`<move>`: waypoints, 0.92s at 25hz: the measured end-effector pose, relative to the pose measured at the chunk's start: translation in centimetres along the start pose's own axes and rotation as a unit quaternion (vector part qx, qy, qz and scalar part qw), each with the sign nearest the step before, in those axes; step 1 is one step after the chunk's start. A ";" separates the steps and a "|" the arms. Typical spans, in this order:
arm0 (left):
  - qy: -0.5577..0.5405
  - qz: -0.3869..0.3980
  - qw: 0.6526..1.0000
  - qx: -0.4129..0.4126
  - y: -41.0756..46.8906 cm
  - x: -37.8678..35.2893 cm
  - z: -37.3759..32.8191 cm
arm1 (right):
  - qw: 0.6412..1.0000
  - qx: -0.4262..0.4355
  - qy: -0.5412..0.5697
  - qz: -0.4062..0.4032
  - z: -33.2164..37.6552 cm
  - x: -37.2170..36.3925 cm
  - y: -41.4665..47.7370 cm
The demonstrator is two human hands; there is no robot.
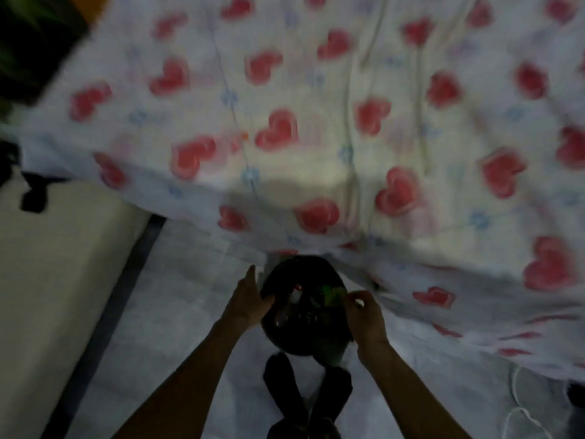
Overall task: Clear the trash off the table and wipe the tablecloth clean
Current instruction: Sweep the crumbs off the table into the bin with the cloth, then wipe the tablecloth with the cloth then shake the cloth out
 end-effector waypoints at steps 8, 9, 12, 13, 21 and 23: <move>0.102 -0.043 0.989 -0.097 -9.0 15.7 -12.1 | 0.978 0.207 -0.021 -0.004 20.9 11.4 -15.5; 0.115 -0.037 0.988 -0.100 -9.1 16.5 -12.6 | 0.975 0.222 -0.014 -0.002 23.3 12.3 -16.9; 0.180 -0.017 0.978 -0.102 -10.0 18.6 -15.2 | 0.964 0.267 0.002 -0.008 29.6 14.6 -19.8; 0.192 -0.025 0.976 -0.099 -11.0 19.8 -16.4 | 0.960 0.279 0.005 -0.010 31.4 15.5 -20.6; 0.240 -0.142 0.950 -0.139 -13.3 27.3 -25.5 | 0.937 0.348 0.022 -0.014 40.1 17.9 -22.5; 0.231 -0.150 0.949 -0.154 -12.2 27.7 -26.3 | 0.934 0.355 0.015 -0.015 41.4 17.2 -22.2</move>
Point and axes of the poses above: each hand's wrist, its own y-axis towards the middle knuckle, its own x-axis out of the back of the hand, z = x × y, the point moved 10 cm from there along y, towards the middle knuckle, and after that the axes turned 10 degrees about -z, right-handed, at the moved point
